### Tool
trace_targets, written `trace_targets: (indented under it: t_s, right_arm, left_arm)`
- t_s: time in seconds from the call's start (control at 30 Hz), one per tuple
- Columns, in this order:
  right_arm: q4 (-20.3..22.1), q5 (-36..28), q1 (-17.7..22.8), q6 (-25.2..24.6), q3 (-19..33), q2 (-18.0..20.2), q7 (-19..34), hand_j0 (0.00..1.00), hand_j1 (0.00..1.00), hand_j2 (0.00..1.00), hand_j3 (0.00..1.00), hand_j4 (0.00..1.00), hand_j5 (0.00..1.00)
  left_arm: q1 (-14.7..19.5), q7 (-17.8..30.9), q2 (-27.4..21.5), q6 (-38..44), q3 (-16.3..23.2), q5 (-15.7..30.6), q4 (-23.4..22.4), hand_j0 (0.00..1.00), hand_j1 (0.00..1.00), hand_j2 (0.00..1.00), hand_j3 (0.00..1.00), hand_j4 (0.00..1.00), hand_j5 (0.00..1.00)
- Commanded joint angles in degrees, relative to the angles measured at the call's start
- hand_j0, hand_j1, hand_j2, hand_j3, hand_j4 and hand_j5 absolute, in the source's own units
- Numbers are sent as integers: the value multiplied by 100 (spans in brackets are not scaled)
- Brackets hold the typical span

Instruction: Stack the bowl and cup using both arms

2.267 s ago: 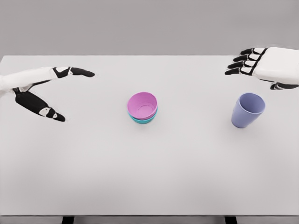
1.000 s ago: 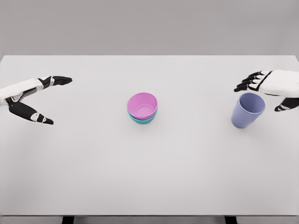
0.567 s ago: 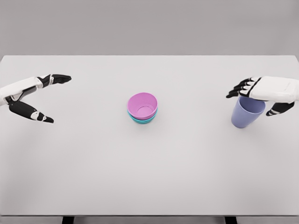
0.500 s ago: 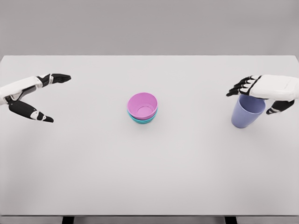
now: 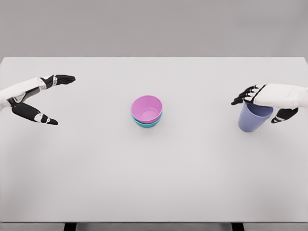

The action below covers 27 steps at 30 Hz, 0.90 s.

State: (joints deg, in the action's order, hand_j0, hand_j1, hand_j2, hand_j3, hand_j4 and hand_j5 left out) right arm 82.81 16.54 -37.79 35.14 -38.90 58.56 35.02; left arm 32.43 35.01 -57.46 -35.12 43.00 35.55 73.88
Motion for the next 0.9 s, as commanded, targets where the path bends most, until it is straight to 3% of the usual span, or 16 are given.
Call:
trace_targets:
  t_s: [0.0, 0.17, 0.2, 0.33, 0.57, 0.87]
  right_arm:
    - [-28, -28, 0, -14, -47, -29, -2, 100, 100, 100, 100, 100, 100]
    - [-107, 51, -26, -14, -91, -47, -2, 96, 96, 96, 96, 96, 96]
    - [-125, 51, -26, -14, -91, -47, -2, 82, 82, 82, 82, 82, 82]
    - [-134, 51, -61, -14, -91, -91, -2, 70, 70, 70, 70, 70, 70]
    - [-212, 25, -290, -14, -30, -275, -2, 67, 67, 67, 67, 67, 67]
    - [-423, -28, -598, -14, 14, -838, -2, 65, 65, 65, 65, 65, 65]
  left_arm:
    - [0, -1, -2, 12, -2, 49, 12, 100, 100, 100, 100, 100, 100]
    - [-9, -1, -2, 12, -10, 49, -14, 100, 100, 100, 100, 100, 100]
    - [-9, -1, -2, 12, -10, 49, -14, 100, 100, 100, 100, 100, 100]
    - [-9, -1, -2, 12, -19, 49, 39, 100, 100, 100, 100, 100, 100]
    - [-9, -1, -2, 12, -46, 49, -5, 100, 100, 100, 100, 100, 100]
    - [-9, -1, -2, 12, -54, 40, 4, 100, 100, 100, 100, 100, 100]
